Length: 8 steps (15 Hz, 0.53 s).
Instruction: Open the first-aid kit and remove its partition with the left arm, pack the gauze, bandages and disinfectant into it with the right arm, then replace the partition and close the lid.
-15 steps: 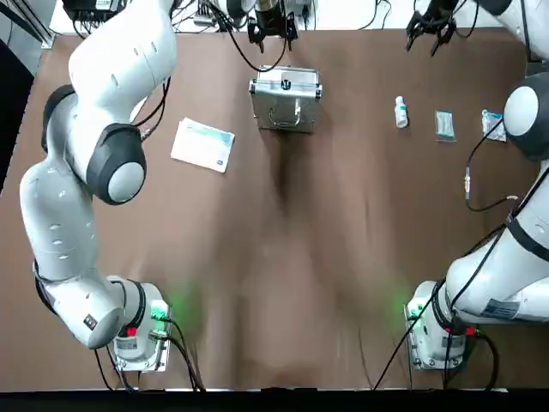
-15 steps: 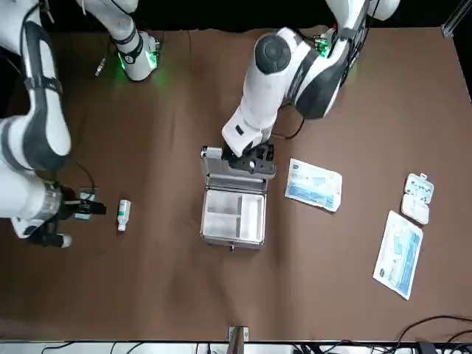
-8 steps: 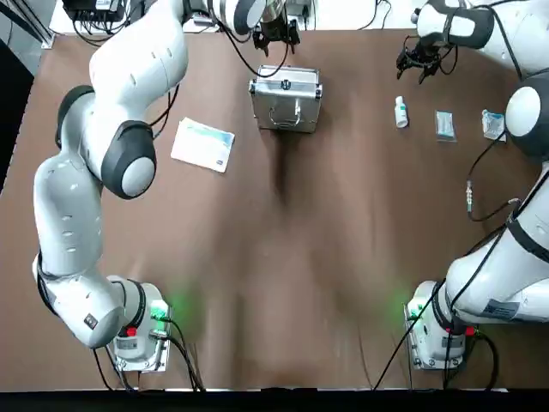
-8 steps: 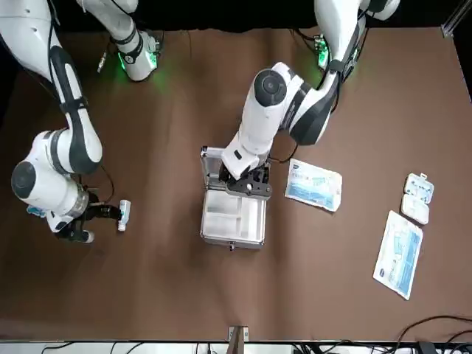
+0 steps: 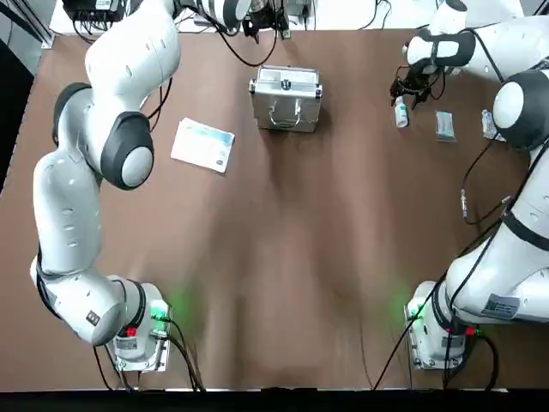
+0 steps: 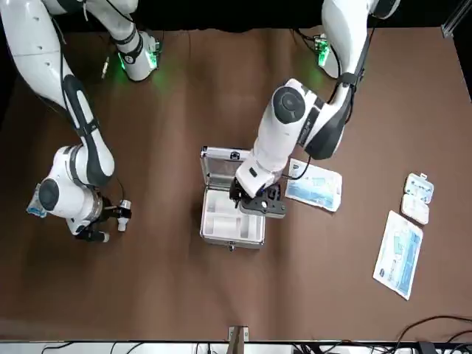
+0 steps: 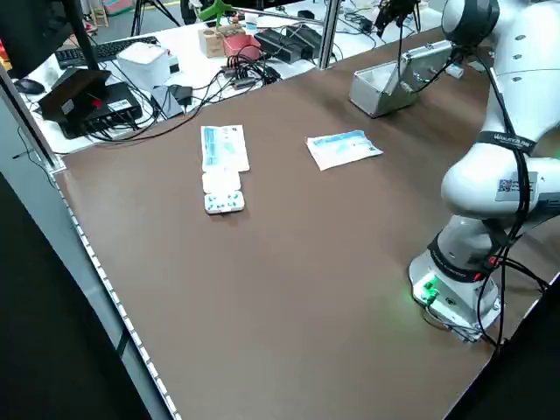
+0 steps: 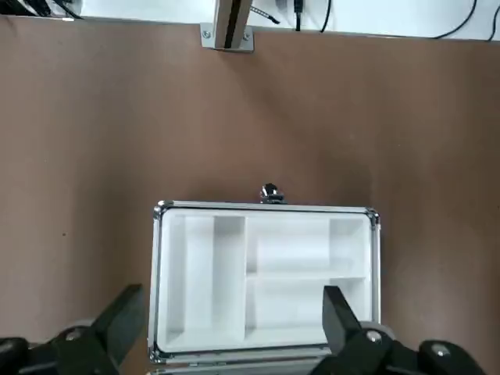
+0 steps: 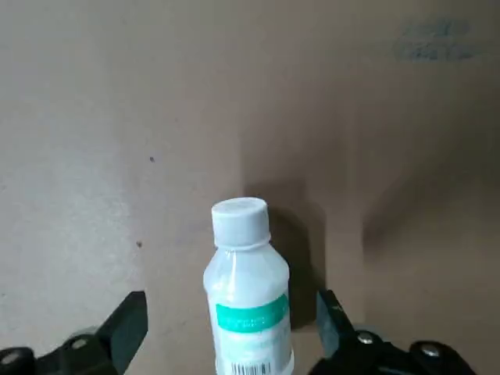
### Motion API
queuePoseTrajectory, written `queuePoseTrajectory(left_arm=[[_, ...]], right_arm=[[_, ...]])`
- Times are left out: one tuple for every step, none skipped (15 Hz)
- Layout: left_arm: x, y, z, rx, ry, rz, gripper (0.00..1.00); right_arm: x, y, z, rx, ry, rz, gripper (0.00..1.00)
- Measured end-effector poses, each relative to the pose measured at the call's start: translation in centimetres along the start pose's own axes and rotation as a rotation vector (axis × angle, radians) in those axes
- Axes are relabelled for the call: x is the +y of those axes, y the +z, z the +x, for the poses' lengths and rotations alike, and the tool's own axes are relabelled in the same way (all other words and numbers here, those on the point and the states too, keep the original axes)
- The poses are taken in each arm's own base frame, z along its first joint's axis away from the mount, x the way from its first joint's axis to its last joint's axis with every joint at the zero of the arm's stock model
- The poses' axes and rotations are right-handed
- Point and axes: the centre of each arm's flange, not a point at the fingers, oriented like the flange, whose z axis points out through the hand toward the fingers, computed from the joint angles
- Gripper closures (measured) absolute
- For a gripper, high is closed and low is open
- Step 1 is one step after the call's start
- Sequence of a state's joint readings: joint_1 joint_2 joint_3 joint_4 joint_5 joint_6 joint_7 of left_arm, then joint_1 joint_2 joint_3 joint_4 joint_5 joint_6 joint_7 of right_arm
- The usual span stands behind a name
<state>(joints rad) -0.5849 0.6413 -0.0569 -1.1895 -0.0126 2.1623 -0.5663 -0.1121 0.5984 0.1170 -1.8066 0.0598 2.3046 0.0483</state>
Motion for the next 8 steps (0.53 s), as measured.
queuePoseTrajectory(left_arm=[[-0.2,0.2,0.1,0.001,-0.003,0.0,0.0],[-0.3,0.4,0.2,0.002,-0.004,0.0,0.0],[-0.3,0.7,0.2,0.002,-0.003,0.0,0.0],[-0.3,1.0,0.1,0.001,0.0,0.0,0.0],[-0.4,1.4,0.1,-0.002,0.005,0.001,0.0],[-0.4,1.9,0.1,-0.002,0.01,0.001,0.0],[-0.4,2.5,0.1,0.001,0.013,-0.001,0.0],[-0.5,3.2,0.0,0.002,0.015,-0.002,0.0]], right_arm=[[0.0,0.4,0.0,-0.003,0.0,0.0,0.04],[0.0,0.7,0.0,-0.006,-0.001,0.001,0.06],[0.0,0.9,0.0,-0.006,-0.002,0.001,0.06],[0.0,1.2,0.0,-0.003,-0.002,0.001,0.07],[0.0,1.5,0.1,-0.003,-0.002,0.002,0.07],[0.1,1.9,0.1,-0.005,-0.002,0.002,0.09],[0.1,2.2,0.0,-0.009,-0.004,0.001,0.09],[0.0,2.5,0.0,-0.012,-0.005,0.001,0.1]])
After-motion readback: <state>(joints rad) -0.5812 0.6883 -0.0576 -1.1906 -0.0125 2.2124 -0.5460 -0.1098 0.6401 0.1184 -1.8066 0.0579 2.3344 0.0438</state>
